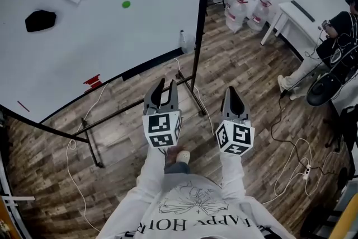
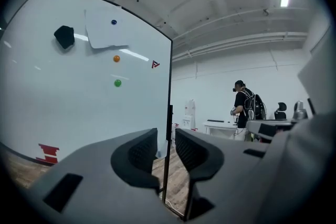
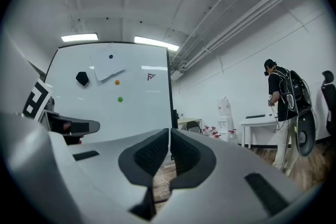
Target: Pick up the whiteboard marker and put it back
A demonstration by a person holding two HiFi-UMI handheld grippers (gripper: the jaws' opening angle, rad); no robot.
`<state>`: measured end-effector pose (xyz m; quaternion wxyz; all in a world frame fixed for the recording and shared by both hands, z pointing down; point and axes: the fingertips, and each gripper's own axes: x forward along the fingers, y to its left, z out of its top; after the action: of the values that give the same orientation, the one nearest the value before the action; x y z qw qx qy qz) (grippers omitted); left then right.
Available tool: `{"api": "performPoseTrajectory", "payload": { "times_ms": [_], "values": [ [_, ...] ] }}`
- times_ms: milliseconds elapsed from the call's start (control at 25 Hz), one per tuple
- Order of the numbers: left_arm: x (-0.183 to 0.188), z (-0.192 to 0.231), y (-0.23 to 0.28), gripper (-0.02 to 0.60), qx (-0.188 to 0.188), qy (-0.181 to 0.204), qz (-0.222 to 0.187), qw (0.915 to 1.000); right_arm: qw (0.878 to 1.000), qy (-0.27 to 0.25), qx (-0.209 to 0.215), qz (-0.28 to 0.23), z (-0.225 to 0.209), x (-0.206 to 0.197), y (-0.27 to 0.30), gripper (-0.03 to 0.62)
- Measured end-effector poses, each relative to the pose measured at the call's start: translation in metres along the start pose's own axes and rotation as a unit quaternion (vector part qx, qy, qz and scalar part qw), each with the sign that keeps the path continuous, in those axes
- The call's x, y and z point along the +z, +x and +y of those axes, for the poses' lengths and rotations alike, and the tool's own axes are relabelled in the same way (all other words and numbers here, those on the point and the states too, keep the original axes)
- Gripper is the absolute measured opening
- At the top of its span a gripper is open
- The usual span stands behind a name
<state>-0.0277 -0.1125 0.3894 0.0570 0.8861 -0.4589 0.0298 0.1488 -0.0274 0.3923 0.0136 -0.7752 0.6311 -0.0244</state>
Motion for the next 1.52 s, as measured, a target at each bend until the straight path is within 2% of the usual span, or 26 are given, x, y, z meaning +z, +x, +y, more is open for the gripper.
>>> {"api": "performPoseTrajectory", "payload": {
  "times_ms": [200, 400, 720, 1200, 1520],
  "values": [
    [0.001, 0.009, 0.048, 0.109, -0.013, 0.001, 0.008, 0.9999, 1.000, 0.006, -0.002, 0.003, -0.004, -0.003, 0.044, 0.011],
    [-0.004, 0.012, 0.083, 0.132, -0.021, -0.014, 0.019, 0.9995, 1.000, 0.006, 0.000, 0.015, -0.009, -0.011, 0.073, 0.011],
    [-0.012, 0.007, 0.142, 0.166, -0.016, -0.023, 0.040, 0.9988, 0.999, 0.015, 0.010, 0.031, -0.034, -0.023, 0.126, 0.011],
    [-0.024, 0.013, 0.261, 0.166, 0.050, -0.048, 0.065, 0.9955, 0.996, 0.012, 0.074, 0.037, -0.085, -0.015, 0.257, 0.011],
    [-0.057, 0.023, 0.317, 0.166, 0.101, -0.086, 0.107, 0.9854, 0.990, 0.007, 0.128, 0.057, -0.103, -0.024, 0.318, 0.011]
  ]
}}
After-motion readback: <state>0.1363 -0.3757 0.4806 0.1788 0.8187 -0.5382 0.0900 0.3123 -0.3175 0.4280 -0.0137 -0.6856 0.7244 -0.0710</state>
